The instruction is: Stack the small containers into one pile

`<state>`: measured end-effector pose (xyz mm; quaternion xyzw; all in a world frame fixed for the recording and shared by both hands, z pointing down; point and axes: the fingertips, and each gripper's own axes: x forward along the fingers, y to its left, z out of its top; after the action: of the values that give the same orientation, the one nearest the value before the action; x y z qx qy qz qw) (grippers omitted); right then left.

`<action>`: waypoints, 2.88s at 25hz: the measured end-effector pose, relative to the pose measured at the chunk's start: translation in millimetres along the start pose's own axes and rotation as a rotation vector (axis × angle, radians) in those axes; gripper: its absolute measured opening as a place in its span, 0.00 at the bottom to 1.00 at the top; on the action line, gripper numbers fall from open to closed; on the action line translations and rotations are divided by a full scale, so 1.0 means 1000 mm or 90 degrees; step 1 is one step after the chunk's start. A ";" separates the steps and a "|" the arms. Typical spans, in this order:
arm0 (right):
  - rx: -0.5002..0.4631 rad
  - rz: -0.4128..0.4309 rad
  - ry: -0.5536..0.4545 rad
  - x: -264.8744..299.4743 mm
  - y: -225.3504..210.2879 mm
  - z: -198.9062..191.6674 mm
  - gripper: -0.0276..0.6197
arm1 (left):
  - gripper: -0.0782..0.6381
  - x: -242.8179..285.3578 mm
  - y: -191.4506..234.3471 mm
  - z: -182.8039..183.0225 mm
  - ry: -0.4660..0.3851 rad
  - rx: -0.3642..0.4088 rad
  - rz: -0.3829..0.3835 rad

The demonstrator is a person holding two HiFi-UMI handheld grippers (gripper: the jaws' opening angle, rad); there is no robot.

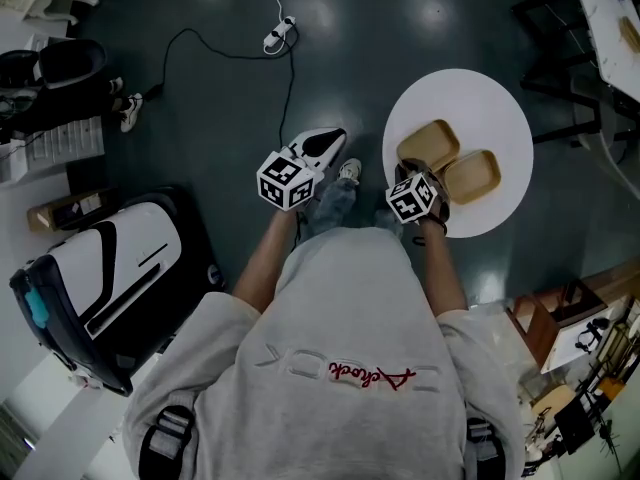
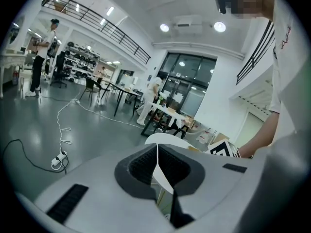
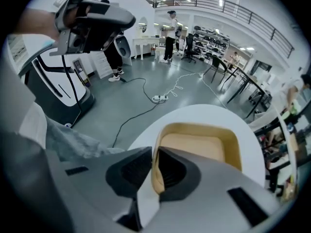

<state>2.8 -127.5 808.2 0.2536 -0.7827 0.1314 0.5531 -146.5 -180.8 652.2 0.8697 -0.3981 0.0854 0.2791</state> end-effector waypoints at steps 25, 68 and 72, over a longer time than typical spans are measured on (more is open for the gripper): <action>-0.050 -0.104 -0.085 -0.056 -0.025 0.046 0.09 | 0.13 0.024 -0.035 0.030 -0.002 0.056 -0.061; 0.124 -0.203 -0.004 -0.101 -0.068 -0.112 0.09 | 0.13 0.146 -0.170 0.032 0.082 0.144 -0.287; 0.123 -0.197 -0.004 -0.098 -0.074 -0.114 0.10 | 0.13 0.149 -0.171 0.030 0.083 0.138 -0.285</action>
<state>159.3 -108.9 751.3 0.4236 -0.7196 0.1184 0.5373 77.4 -203.1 610.9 0.9537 -0.1648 0.1199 0.2211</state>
